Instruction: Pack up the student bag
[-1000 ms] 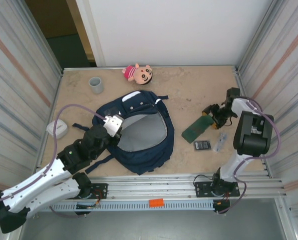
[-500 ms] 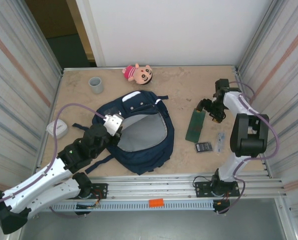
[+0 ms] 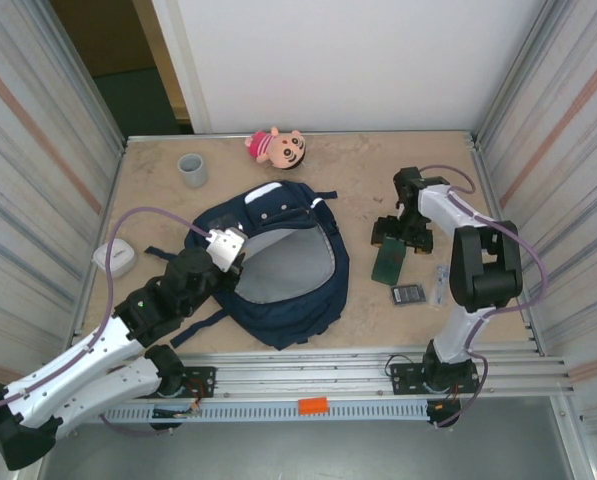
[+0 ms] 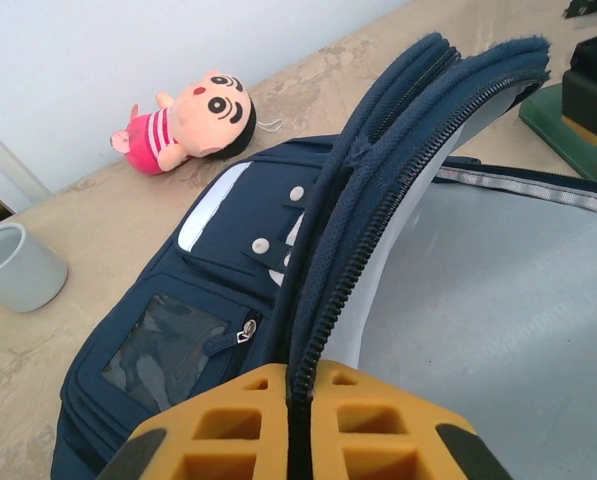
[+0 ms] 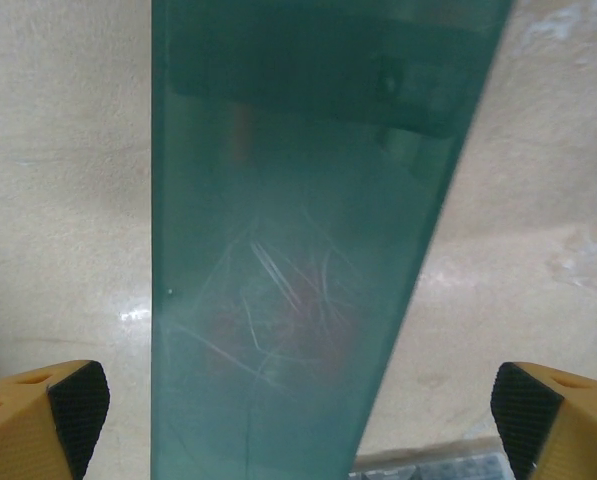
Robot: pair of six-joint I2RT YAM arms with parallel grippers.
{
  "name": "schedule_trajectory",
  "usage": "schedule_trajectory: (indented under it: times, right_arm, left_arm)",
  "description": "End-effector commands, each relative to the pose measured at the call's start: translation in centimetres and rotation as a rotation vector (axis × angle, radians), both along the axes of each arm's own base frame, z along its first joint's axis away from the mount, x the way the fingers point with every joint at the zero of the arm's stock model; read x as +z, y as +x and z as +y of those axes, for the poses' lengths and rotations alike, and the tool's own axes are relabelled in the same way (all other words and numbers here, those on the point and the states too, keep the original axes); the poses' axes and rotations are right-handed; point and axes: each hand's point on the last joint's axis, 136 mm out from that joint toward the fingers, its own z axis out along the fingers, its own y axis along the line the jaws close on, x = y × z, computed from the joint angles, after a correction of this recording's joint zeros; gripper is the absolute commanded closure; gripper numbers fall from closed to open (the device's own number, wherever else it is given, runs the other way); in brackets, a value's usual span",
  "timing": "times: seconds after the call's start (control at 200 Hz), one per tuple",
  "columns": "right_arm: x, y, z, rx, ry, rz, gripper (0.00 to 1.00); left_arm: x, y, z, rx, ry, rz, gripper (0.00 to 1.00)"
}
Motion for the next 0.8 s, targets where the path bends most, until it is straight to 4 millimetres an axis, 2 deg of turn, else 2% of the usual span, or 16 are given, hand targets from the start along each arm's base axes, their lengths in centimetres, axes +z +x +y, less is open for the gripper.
schedule_trajectory:
  times: [0.0, 0.236, 0.431, 0.571, 0.666, 0.792]
  right_arm:
    - [-0.2, 0.1, -0.1, 0.03, -0.024, 0.03, 0.01]
    - [-1.2, 0.3, 0.9, 0.041, 0.011, 0.054, 0.01]
    - [-2.7, 0.2, 0.3, 0.031, -0.029, 0.089, 0.01]
    - [-3.5, 0.5, 0.4, 0.028, -0.021, 0.096, 0.06]
    - [-4.0, 0.5, 0.8, 0.026, -0.004, 0.106, 0.15]
    - [-4.0, 0.4, 1.0, 0.016, 0.008, 0.113, 0.21]
  left_arm:
    - [1.2, 0.0, 0.5, 0.021, -0.034, -0.02, 0.92]
    - [1.2, 0.0, 0.6, 0.022, -0.026, -0.023, 0.92]
    - [1.2, 0.0, 0.5, 0.017, -0.032, -0.02, 0.92]
    - [1.1, 0.0, 0.6, 0.018, -0.029, -0.018, 0.92]
    - [1.1, 0.0, 0.6, 0.019, -0.029, -0.018, 0.92]
    - [1.1, 0.0, 0.7, 0.021, -0.029, -0.017, 0.92]
